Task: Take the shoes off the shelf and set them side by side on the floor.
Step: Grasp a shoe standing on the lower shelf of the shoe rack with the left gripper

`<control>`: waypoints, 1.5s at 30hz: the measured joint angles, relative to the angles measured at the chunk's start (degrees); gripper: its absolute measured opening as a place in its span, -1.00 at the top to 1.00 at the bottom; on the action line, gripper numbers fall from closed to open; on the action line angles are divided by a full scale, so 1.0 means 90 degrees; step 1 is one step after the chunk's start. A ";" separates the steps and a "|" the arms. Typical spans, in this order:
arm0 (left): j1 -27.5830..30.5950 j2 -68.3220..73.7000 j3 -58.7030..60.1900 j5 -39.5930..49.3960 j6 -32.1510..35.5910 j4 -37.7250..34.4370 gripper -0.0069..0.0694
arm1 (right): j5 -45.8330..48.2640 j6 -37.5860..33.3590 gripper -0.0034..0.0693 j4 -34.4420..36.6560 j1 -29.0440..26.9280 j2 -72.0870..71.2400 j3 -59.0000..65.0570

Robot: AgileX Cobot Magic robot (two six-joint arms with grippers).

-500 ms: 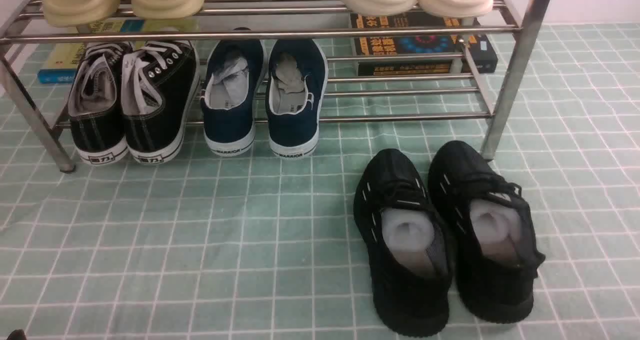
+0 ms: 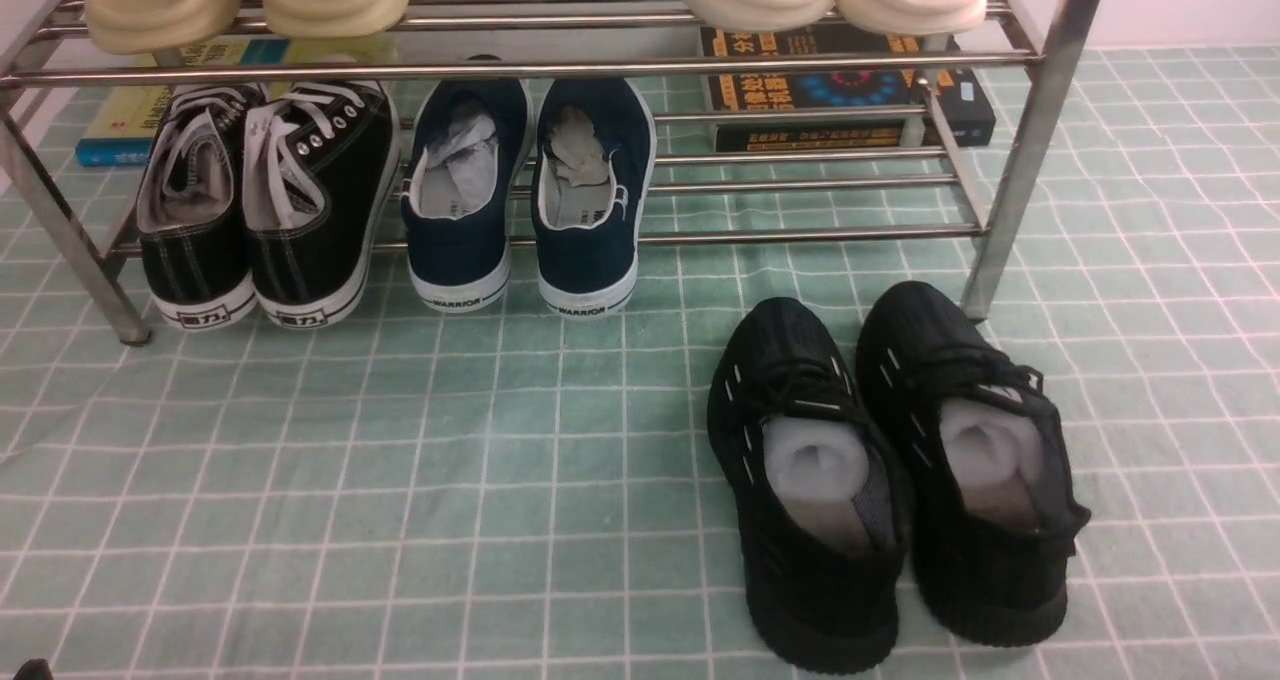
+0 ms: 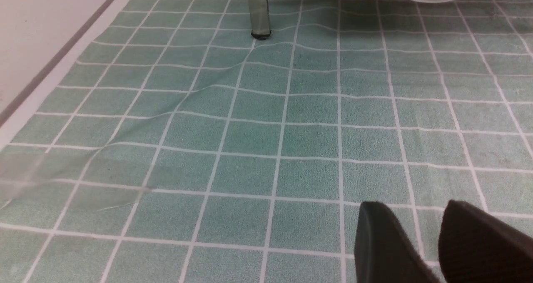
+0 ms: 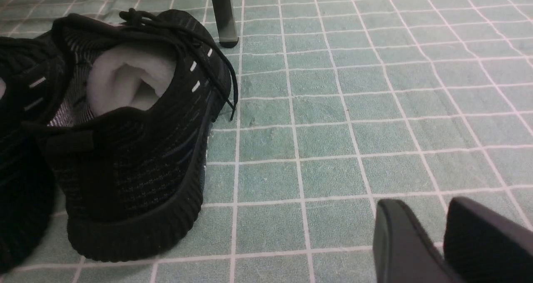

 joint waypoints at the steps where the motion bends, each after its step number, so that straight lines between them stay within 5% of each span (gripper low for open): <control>1: 0.0000 0.0000 0.0000 0.0000 0.0000 0.0000 0.18 | 0.0000 0.0000 0.36 0.0000 0.0000 0.0000 0.0000; 16: 0.0000 0.0000 0.0013 0.0064 -0.0132 0.1028 0.18 | 0.0000 0.0000 0.31 0.0000 0.0000 0.0000 0.0000; 18: 0.0000 0.0000 0.0013 0.0041 -0.0530 0.0640 0.18 | 0.0000 0.0000 0.31 0.0000 0.0000 0.0000 0.0000; 24: 0.0000 0.0000 0.0007 -0.0033 -0.3701 -0.2900 0.18 | 0.0000 0.0000 0.29 0.0000 0.0000 0.0000 0.0000; 28: 0.0000 0.0000 0.0013 -0.0002 -0.4673 -0.3764 0.18 | -0.0030 0.0000 0.28 -0.0023 0.0000 0.0000 0.0000; 31: 0.0000 0.0000 0.0018 0.0004 -0.4882 -0.3824 0.18 | -0.0124 0.0283 0.26 0.0311 0.0000 0.0000 0.0007; 38: 0.0000 0.0000 0.0020 -0.0065 -0.4960 -0.3544 0.19 | -0.0203 0.1636 0.25 0.2556 0.0000 0.0000 0.0051; 45: 0.0000 0.0000 0.0010 -0.0137 -0.4647 -0.3845 0.44 | -0.0230 0.1740 0.26 0.3177 0.0000 0.0000 0.0061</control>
